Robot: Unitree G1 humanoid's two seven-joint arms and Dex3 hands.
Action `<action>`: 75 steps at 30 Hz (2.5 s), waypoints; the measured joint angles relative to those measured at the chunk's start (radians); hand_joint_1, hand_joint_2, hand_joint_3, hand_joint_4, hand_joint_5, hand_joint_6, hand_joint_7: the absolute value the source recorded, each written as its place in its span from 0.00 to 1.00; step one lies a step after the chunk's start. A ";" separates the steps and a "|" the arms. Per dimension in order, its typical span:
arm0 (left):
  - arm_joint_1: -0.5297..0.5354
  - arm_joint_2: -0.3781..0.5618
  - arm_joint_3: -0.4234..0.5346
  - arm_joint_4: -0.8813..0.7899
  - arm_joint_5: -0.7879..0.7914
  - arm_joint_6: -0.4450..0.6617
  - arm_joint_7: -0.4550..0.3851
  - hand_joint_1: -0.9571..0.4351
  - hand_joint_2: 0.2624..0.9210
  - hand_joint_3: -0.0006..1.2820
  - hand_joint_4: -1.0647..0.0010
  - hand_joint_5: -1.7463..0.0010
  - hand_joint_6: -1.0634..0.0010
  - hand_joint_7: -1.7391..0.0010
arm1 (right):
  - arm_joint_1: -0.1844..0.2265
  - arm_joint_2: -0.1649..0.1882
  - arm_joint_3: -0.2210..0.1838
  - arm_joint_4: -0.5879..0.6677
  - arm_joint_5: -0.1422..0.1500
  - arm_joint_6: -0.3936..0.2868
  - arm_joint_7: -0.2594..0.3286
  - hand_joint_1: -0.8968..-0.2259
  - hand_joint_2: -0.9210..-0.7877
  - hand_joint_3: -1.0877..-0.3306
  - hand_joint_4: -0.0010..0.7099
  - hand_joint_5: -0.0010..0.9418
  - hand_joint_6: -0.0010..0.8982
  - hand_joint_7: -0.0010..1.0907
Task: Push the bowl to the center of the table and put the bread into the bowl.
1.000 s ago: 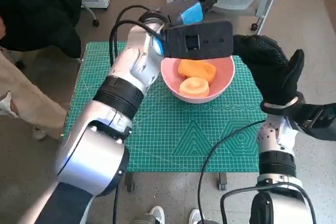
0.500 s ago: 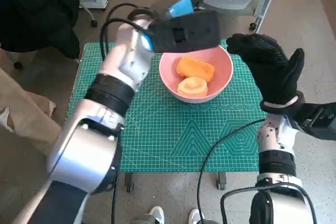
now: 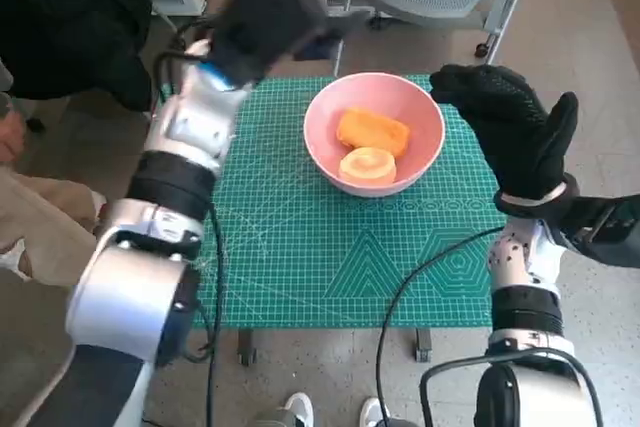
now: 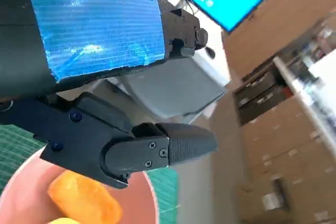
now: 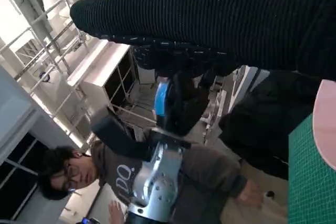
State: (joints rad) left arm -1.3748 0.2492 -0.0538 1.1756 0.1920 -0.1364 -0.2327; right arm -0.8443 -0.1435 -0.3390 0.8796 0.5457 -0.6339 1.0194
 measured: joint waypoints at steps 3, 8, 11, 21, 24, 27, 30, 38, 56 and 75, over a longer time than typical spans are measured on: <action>0.042 0.024 0.022 -0.036 -0.019 -0.026 -0.010 0.12 1.00 0.54 1.00 1.00 0.90 0.99 | 0.000 0.006 0.001 0.000 0.000 -0.002 0.000 0.39 0.00 0.63 0.23 0.00 0.22 0.03; 0.128 0.056 0.066 -0.125 -0.070 -0.066 -0.019 0.10 1.00 0.54 1.00 1.00 0.90 0.99 | -0.001 0.017 0.006 -0.004 -0.002 -0.004 -0.003 0.37 0.00 0.63 0.23 0.00 0.23 0.03; 0.198 0.070 0.101 -0.192 -0.116 -0.110 -0.028 0.12 1.00 0.55 0.98 1.00 0.91 0.99 | -0.001 0.025 0.009 -0.005 -0.003 -0.009 -0.007 0.37 0.00 0.64 0.24 0.00 0.23 0.03; 0.414 0.078 0.178 -0.397 -0.237 -0.182 -0.065 0.15 1.00 0.56 0.97 0.99 0.89 0.99 | -0.009 0.032 0.020 0.006 -0.009 -0.022 -0.013 0.35 0.00 0.63 0.24 0.00 0.23 0.03; 0.479 0.075 0.190 -0.477 -0.269 -0.186 -0.081 0.14 1.00 0.55 0.97 1.00 0.89 0.99 | -0.015 0.032 0.021 0.012 -0.009 -0.021 -0.012 0.35 0.00 0.63 0.24 0.00 0.23 0.03; 0.536 0.070 0.195 -0.547 -0.296 -0.193 -0.095 0.14 1.00 0.55 0.98 1.00 0.89 0.99 | -0.020 0.032 0.021 0.014 -0.009 -0.021 -0.011 0.35 0.00 0.62 0.24 0.00 0.23 0.03; 0.579 0.065 0.200 -0.601 -0.320 -0.197 -0.107 0.13 1.00 0.55 0.98 1.00 0.90 0.99 | -0.022 0.032 0.021 0.014 -0.009 -0.020 -0.010 0.35 0.00 0.62 0.24 0.00 0.23 0.03; 0.706 0.059 0.213 -0.759 -0.362 -0.189 -0.116 0.13 1.00 0.54 0.98 1.00 0.90 0.99 | -0.028 0.031 0.021 0.014 -0.009 -0.020 -0.010 0.34 0.00 0.62 0.24 0.00 0.24 0.03; 0.889 0.016 0.204 -0.955 -0.365 -0.133 -0.094 0.14 1.00 0.55 0.99 1.00 0.91 1.00 | -0.030 0.032 0.044 0.012 -0.070 -0.039 -0.091 0.37 0.00 0.55 0.24 0.00 0.25 0.03; 0.958 -0.018 0.180 -1.024 -0.366 -0.141 -0.102 0.13 1.00 0.54 0.99 1.00 0.91 1.00 | -0.005 0.030 0.068 -0.044 -0.083 -0.047 -0.127 0.38 0.00 0.52 0.23 0.00 0.25 0.02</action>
State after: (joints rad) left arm -0.4171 0.2315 0.1262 0.1512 -0.1737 -0.2777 -0.3351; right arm -0.8489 -0.1130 -0.2711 0.8360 0.4631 -0.6810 0.8920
